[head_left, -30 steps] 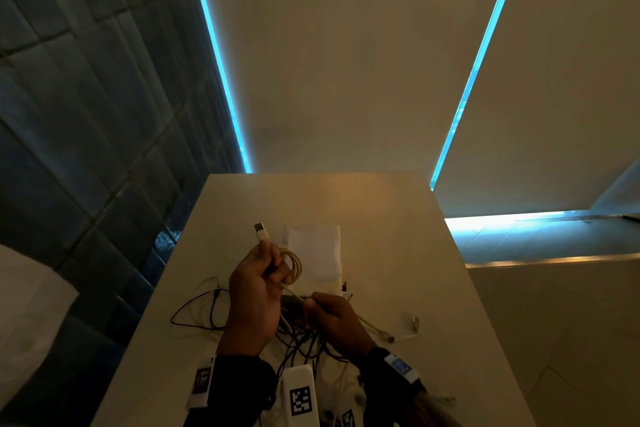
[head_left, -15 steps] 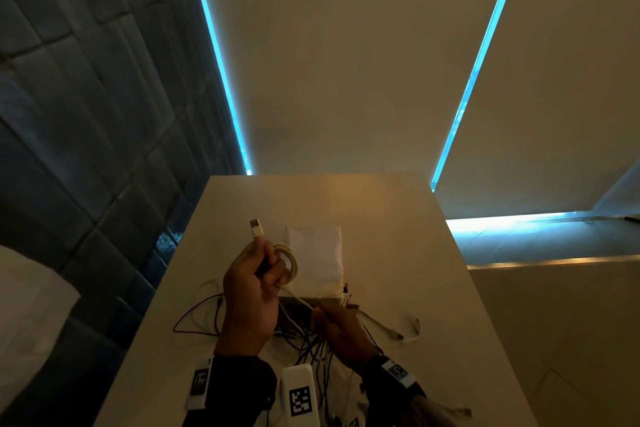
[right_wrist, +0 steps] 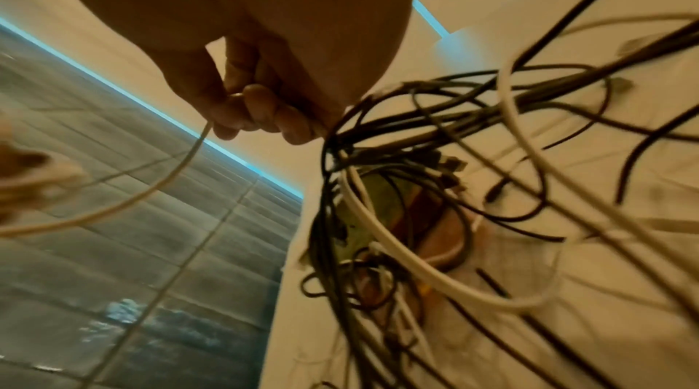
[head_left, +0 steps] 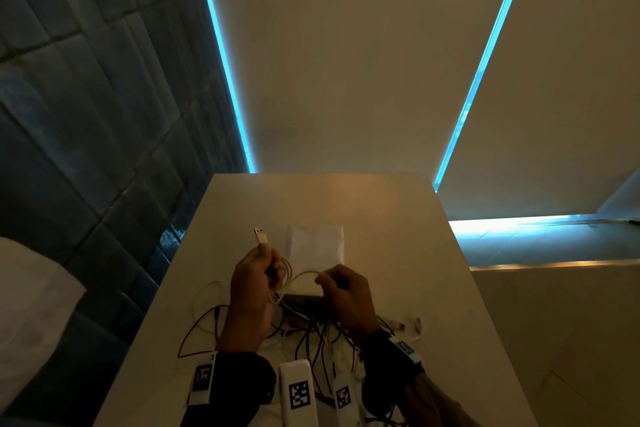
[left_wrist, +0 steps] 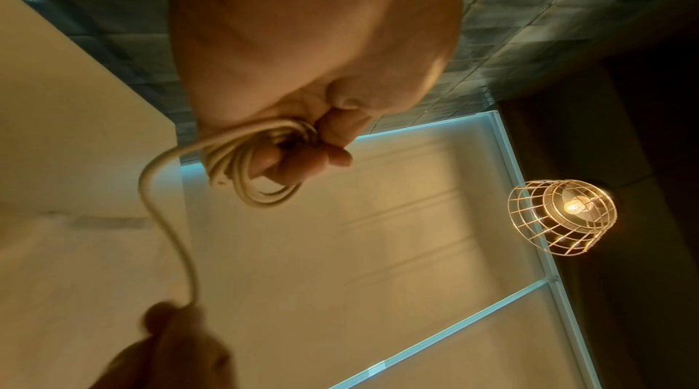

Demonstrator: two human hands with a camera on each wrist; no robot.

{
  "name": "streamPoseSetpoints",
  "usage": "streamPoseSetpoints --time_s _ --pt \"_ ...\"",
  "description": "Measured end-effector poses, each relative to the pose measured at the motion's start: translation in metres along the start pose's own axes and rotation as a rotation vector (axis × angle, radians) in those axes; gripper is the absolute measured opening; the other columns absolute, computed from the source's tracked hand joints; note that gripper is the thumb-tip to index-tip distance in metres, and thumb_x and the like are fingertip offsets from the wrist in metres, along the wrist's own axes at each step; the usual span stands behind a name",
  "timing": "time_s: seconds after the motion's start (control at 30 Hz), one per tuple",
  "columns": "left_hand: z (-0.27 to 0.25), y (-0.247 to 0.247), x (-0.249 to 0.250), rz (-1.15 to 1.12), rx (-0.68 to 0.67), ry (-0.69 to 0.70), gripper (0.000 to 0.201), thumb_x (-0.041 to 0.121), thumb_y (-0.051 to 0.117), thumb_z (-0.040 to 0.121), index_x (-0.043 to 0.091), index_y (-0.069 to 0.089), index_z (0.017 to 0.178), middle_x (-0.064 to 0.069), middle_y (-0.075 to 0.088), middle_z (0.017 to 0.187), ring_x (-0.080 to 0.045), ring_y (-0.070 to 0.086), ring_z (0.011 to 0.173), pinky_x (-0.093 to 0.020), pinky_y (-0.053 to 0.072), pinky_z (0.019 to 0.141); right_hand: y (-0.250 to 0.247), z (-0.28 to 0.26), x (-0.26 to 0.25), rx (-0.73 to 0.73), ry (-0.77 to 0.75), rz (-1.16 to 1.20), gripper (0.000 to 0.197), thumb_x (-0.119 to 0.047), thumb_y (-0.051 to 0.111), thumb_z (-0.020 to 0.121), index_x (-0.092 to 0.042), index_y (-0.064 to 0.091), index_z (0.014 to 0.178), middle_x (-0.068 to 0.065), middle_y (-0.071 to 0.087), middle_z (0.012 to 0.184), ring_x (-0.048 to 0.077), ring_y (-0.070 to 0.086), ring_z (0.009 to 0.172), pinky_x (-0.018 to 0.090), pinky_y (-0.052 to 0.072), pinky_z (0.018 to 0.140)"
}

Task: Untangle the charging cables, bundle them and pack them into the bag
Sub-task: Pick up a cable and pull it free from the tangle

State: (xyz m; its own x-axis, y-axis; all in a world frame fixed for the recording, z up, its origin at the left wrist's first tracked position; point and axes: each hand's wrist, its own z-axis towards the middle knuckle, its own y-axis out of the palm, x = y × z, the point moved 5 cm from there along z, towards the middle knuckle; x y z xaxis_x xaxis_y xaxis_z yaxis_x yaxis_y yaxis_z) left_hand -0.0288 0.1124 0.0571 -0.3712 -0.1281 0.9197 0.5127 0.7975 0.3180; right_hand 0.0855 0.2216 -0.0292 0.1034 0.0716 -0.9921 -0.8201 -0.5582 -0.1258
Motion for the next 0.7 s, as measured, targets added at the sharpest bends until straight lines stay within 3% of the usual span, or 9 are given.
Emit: streamPoseSetpoints --time_s 0.1,0.17,0.3,0.37,0.43,0.47,0.53,0.6,0.7 --pt "0.001 0.001 -0.011 0.036 -0.004 -0.048 0.037 0.018 0.033 0.103 0.009 0.046 0.069 0.005 0.046 0.047 -0.018 0.041 0.059 -0.031 0.032 0.062 0.006 -0.002 -0.025 0.003 -0.087 0.072 0.016 -0.016 0.065 0.089 -0.007 0.066 0.076 0.000 0.058 0.060 0.010 0.052 0.055 0.027 0.043 0.056" --pt "0.002 -0.001 -0.016 0.116 0.010 -0.058 0.039 0.020 0.033 0.103 0.009 0.047 0.068 -0.001 0.050 0.057 -0.020 0.048 0.063 -0.033 0.036 0.068 0.009 -0.005 -0.038 -0.010 -0.127 0.126 0.016 -0.014 0.064 0.091 -0.004 0.065 0.079 0.003 0.058 0.063 0.009 0.050 0.056 0.025 0.042 0.056" --pt "0.001 -0.005 -0.020 0.178 0.033 -0.058 0.039 0.022 0.034 0.102 0.008 0.052 0.070 -0.010 0.061 0.071 -0.024 0.055 0.070 -0.034 0.039 0.067 0.016 -0.014 -0.062 -0.105 -0.188 0.189 0.014 -0.011 0.062 0.092 -0.003 0.064 0.081 -0.001 0.058 0.066 0.008 0.051 0.059 0.020 0.042 0.057" --pt "0.000 -0.003 -0.019 0.048 0.023 -0.091 0.037 0.021 0.037 0.101 0.009 0.052 0.070 -0.006 0.062 0.067 -0.021 0.055 0.068 -0.034 0.042 0.067 0.023 -0.018 -0.062 -0.195 -0.146 0.249 0.016 -0.010 0.061 0.092 0.002 0.064 0.083 -0.001 0.062 0.071 0.021 0.053 0.061 0.027 0.044 0.063" --pt "-0.003 0.003 -0.014 -0.112 -0.013 -0.116 0.037 0.020 0.037 0.101 0.008 0.052 0.071 -0.007 0.064 0.066 -0.020 0.061 0.070 -0.034 0.047 0.071 0.029 -0.020 -0.056 -0.273 -0.091 0.306 0.017 -0.012 0.060 0.092 0.002 0.065 0.085 0.008 0.061 0.077 0.037 0.048 0.062 0.040 0.043 0.068" --pt "-0.003 0.005 -0.011 -0.177 -0.035 -0.113 0.036 0.019 0.036 0.101 0.007 0.051 0.071 -0.009 0.063 0.068 -0.021 0.063 0.072 -0.035 0.048 0.074 0.031 -0.021 -0.052 -0.299 -0.072 0.312 0.016 -0.016 0.061 0.092 -0.003 0.066 0.084 0.014 0.057 0.076 0.035 0.047 0.062 0.043 0.042 0.067" --pt "-0.005 0.008 -0.005 -0.244 -0.052 -0.088 0.036 0.018 0.035 0.102 0.006 0.049 0.070 -0.009 0.060 0.066 -0.023 0.062 0.074 -0.036 0.048 0.078 0.031 -0.022 -0.043 -0.335 -0.044 0.296 0.016 -0.018 0.060 0.092 -0.009 0.066 0.080 0.016 0.052 0.070 0.027 0.046 0.062 0.037 0.042 0.062" --pt "-0.004 0.009 -0.002 -0.261 -0.057 -0.065 0.039 0.017 0.034 0.102 0.006 0.048 0.068 -0.006 0.059 0.059 -0.023 0.058 0.071 -0.034 0.047 0.077 0.029 -0.022 -0.035 -0.354 -0.026 0.252 0.025 -0.012 0.056 0.095 -0.014 0.064 0.071 0.008 0.052 0.060 0.017 0.046 0.054 0.026 0.041 0.054" --pt "-0.005 0.010 0.001 -0.278 -0.076 -0.039 0.038 0.018 0.035 0.102 0.005 0.047 0.068 -0.003 0.058 0.058 -0.020 0.055 0.066 -0.031 0.046 0.074 0.026 -0.023 -0.020 -0.360 -0.015 0.190 0.033 -0.007 0.050 0.098 -0.015 0.058 0.067 -0.010 0.055 0.054 0.002 0.049 0.051 0.017 0.043 0.054"
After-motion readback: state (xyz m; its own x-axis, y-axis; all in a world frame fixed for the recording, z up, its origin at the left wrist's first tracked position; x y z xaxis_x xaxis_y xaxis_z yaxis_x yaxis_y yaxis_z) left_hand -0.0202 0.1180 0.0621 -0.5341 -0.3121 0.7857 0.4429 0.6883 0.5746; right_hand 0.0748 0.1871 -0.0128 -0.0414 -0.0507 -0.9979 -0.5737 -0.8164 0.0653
